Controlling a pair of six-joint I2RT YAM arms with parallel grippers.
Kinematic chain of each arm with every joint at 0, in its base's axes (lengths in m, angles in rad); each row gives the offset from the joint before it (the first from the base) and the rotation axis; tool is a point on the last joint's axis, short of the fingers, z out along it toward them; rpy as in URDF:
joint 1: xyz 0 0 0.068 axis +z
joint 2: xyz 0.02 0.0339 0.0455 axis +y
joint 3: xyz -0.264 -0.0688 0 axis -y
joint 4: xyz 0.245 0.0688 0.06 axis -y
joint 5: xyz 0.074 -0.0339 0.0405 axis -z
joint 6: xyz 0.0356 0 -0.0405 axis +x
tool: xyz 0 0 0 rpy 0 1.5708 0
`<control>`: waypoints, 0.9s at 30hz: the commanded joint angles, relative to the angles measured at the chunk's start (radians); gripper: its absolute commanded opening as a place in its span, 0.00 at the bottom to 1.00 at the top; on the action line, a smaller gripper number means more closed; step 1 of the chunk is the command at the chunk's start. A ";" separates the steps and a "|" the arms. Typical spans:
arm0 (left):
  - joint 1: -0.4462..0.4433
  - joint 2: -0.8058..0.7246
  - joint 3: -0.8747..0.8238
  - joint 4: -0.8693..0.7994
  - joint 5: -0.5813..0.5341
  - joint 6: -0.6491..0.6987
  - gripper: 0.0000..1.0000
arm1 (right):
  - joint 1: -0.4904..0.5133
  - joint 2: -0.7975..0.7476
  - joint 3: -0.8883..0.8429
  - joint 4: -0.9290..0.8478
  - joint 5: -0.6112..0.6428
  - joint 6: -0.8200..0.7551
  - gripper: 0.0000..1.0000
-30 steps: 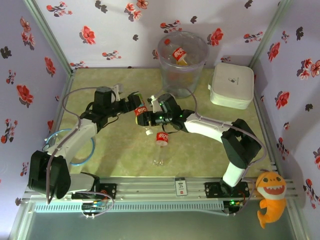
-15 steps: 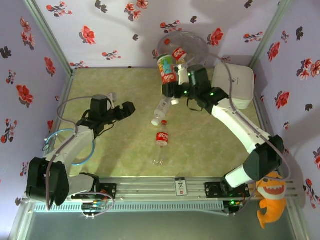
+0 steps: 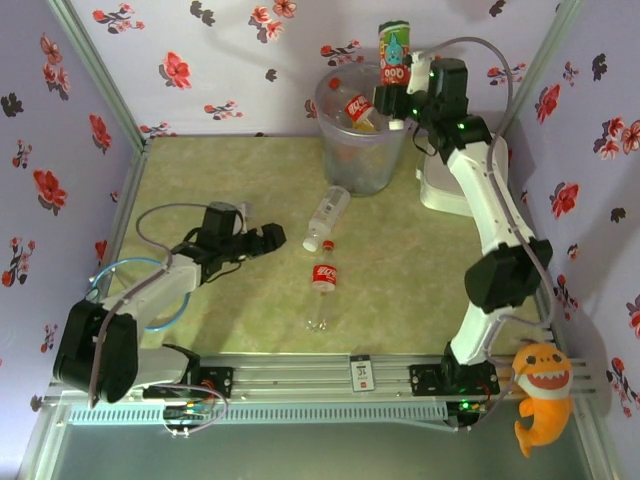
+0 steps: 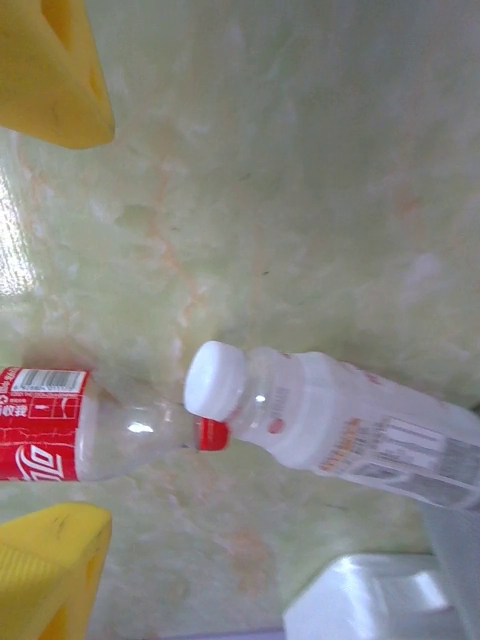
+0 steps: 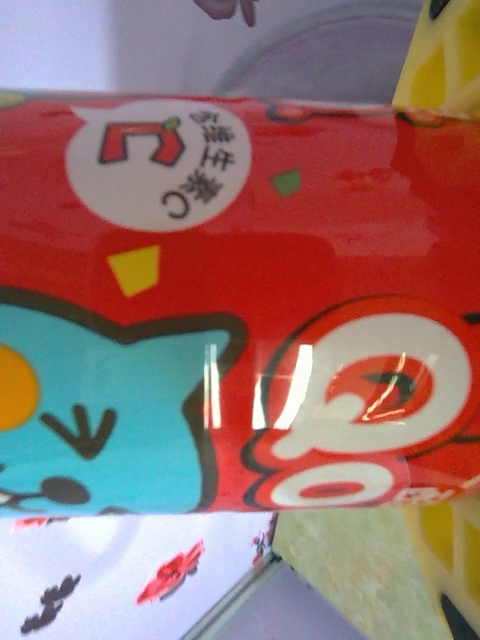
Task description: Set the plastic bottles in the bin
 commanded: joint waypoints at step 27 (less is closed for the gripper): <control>-0.180 0.143 0.106 -0.041 -0.103 0.034 0.92 | -0.025 0.368 0.244 -0.052 0.106 -0.173 0.64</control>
